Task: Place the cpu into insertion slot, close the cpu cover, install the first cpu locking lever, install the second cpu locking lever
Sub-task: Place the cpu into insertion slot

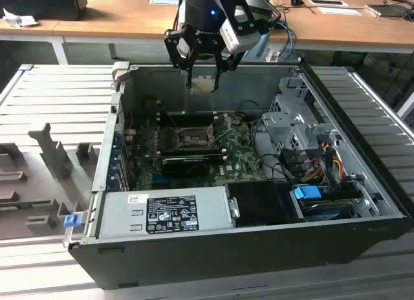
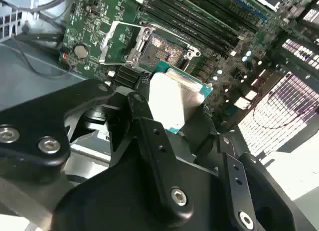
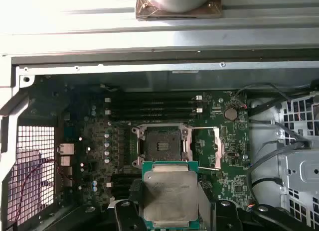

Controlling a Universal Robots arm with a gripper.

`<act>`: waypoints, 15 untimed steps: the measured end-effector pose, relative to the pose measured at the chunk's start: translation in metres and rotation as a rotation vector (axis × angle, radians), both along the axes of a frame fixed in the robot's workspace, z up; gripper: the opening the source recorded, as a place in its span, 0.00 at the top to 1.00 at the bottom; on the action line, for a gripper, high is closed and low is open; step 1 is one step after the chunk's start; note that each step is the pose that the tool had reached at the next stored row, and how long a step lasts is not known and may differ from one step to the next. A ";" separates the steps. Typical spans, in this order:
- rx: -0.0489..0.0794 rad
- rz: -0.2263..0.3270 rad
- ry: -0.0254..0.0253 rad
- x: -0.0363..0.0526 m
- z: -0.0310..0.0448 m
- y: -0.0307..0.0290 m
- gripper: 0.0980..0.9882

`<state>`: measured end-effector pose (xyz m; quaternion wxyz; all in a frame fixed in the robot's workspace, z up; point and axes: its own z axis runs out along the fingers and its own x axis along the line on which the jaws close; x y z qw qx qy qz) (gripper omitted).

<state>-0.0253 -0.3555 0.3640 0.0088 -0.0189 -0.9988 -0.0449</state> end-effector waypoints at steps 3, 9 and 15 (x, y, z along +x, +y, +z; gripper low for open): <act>-0.001 -0.071 0.0001 0.0000 -0.0005 0.0000 0.52; -0.001 -0.072 0.0001 0.0000 -0.0020 0.0000 0.52; -0.001 -0.080 0.0001 0.0000 -0.0030 0.0000 0.52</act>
